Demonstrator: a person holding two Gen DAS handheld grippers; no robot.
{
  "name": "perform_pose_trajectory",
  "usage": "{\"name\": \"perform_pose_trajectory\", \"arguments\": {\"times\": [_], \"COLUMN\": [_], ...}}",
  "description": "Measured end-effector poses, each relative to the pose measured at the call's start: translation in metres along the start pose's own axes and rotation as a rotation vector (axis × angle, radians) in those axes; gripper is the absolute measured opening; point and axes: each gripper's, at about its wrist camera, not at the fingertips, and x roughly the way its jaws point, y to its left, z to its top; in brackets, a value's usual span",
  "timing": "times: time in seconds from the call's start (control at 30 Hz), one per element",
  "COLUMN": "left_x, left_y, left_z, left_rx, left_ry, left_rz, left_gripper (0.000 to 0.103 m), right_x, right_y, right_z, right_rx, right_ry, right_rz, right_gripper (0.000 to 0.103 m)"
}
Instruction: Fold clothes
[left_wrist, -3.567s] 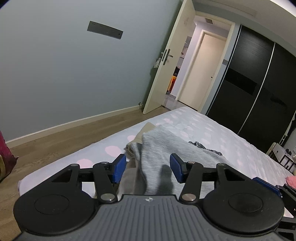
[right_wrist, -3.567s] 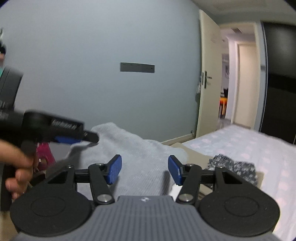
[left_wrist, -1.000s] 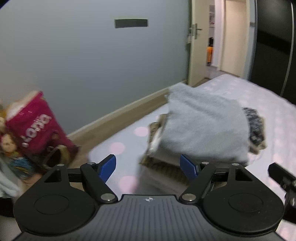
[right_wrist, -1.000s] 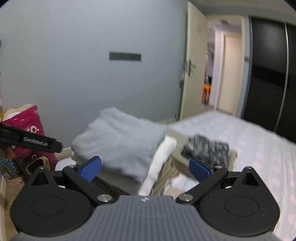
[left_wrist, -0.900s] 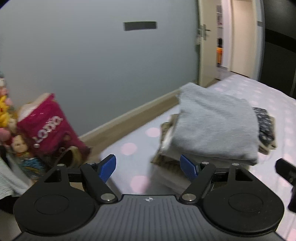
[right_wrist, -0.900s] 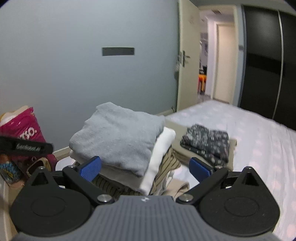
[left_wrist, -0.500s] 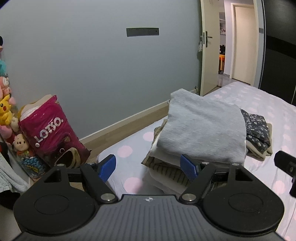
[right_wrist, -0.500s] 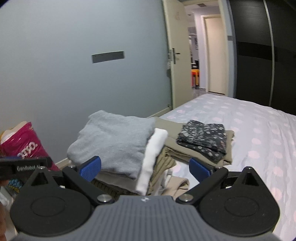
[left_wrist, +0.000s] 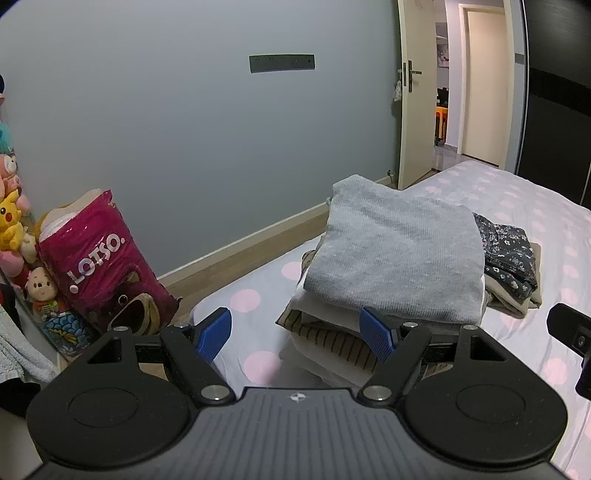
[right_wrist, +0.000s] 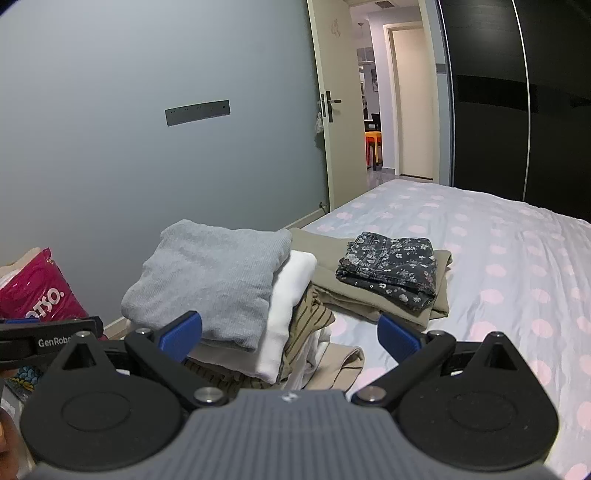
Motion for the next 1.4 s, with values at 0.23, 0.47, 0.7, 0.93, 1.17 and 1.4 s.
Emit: {"name": "perform_pose_trajectory", "arguments": {"times": [0.23, 0.47, 0.7, 0.93, 1.17, 1.4], "left_x": [0.002, 0.001, 0.000, 0.000, -0.001, -0.001], "left_y": [0.000, -0.006, -0.009, -0.010, -0.011, -0.011], "left_z": [-0.002, -0.003, -0.006, -0.006, -0.006, -0.006], "left_rx": [-0.006, 0.008, 0.011, 0.016, 0.017, 0.019], "left_ry": [0.009, 0.012, 0.013, 0.014, 0.013, 0.013], "left_rz": [-0.003, -0.003, -0.002, -0.003, -0.004, -0.006], "left_gripper": [0.076, 0.076, 0.076, 0.076, 0.076, 0.076], "right_x": [0.003, 0.003, 0.002, 0.001, 0.002, 0.002], "right_y": [0.003, 0.003, 0.004, 0.004, 0.005, 0.007], "right_z": [-0.002, -0.002, -0.003, -0.003, -0.003, -0.004], "right_rx": [-0.007, -0.006, -0.015, -0.015, -0.015, -0.020], "right_ry": [0.006, 0.008, 0.005, 0.006, 0.007, 0.009], "right_rz": [0.008, 0.014, 0.014, 0.018, 0.018, 0.020], "right_gripper": [0.102, 0.102, 0.102, 0.102, 0.102, 0.102]}}
